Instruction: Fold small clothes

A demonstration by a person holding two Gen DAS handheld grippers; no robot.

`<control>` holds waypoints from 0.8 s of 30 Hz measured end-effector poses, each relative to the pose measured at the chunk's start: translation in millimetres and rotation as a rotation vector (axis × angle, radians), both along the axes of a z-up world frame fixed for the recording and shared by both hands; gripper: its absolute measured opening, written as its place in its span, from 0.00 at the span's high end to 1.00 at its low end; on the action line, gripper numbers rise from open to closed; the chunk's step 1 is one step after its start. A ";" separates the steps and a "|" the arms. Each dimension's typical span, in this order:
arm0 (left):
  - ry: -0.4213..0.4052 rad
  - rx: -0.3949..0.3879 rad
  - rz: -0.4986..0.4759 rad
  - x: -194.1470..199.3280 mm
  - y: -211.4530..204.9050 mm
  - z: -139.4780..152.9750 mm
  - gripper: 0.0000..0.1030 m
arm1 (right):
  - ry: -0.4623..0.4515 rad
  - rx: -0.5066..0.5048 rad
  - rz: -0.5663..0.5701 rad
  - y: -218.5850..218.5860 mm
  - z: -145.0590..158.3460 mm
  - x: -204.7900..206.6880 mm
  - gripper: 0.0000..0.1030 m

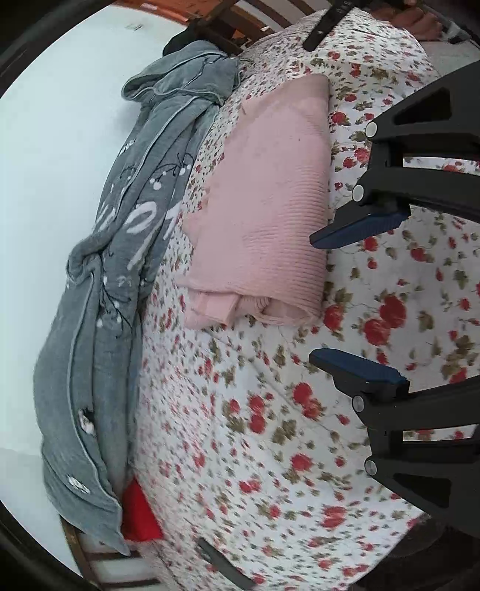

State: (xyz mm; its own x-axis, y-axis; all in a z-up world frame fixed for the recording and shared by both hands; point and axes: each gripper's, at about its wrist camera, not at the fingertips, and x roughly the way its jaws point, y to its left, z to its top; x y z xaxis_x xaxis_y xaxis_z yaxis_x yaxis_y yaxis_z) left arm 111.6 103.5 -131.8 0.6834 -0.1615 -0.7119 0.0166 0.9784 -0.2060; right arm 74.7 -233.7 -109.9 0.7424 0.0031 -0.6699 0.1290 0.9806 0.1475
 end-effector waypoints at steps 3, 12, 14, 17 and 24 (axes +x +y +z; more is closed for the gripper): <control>0.034 -0.050 0.009 -1.1 8.5 1.9 0.48 | 0.015 0.011 -0.001 10.7 4.6 -6.1 0.63; 0.048 -0.146 0.033 14.3 29.5 13.2 0.48 | 0.065 0.026 0.040 43.9 11.5 -5.4 0.62; 0.059 -0.162 0.026 20.2 30.6 10.1 0.48 | 0.081 0.035 0.052 48.6 11.3 -0.1 0.62; 0.075 -0.185 0.008 29.2 30.6 1.2 0.48 | 0.093 0.020 0.063 55.6 9.2 9.4 0.62; 0.125 -0.289 -0.052 54.5 30.7 -39.5 0.48 | 0.071 0.063 0.051 58.8 -4.5 21.7 0.62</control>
